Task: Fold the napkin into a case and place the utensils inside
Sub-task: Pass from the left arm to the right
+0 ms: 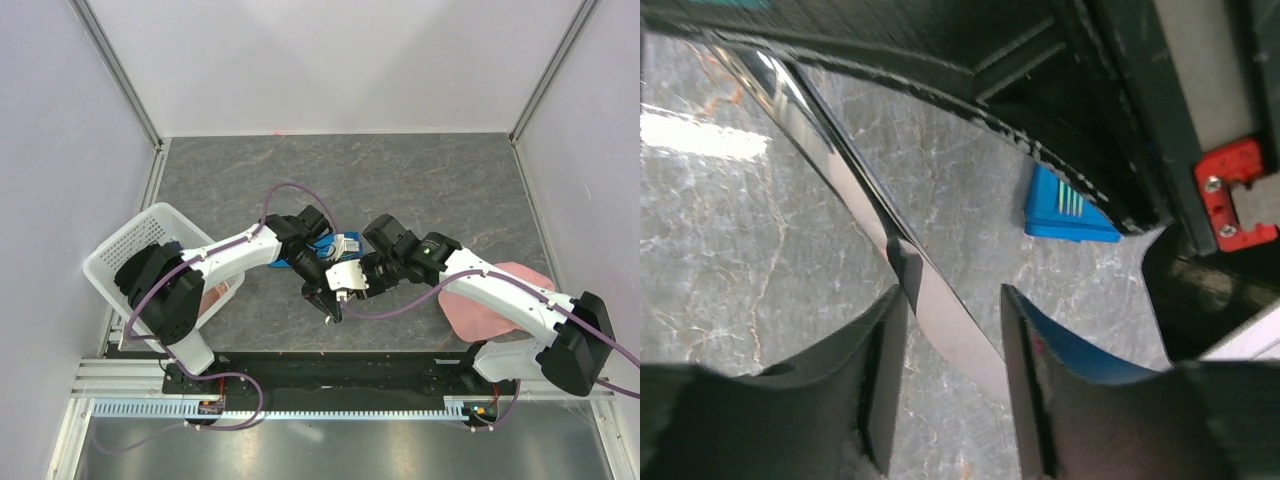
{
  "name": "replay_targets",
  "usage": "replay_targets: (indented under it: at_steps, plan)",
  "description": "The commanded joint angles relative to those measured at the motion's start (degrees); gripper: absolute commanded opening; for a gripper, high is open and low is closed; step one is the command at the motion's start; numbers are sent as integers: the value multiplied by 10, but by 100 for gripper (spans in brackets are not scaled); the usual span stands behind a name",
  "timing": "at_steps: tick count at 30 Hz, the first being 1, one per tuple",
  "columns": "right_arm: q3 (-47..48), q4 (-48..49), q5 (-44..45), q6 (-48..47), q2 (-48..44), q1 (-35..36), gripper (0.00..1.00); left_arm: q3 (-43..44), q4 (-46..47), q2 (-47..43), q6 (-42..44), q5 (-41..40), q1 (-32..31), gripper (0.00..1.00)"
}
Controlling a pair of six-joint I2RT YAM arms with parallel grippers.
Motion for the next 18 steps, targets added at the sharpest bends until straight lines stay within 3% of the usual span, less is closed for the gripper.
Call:
replay_targets:
  at_steps: [1, 11, 18]
  plan:
    - [5, 14, 26, -22, 0, 7, 48, -9, 2, -22, -10, 33, 1, 2]
    - [3, 13, 34, -26, 5, 20, 42, -22, 4, -28, -7, 42, 1, 2]
    - [0, 18, 45, -21, 7, 31, 28, -23, 12, -27, -10, 52, 5, 2]
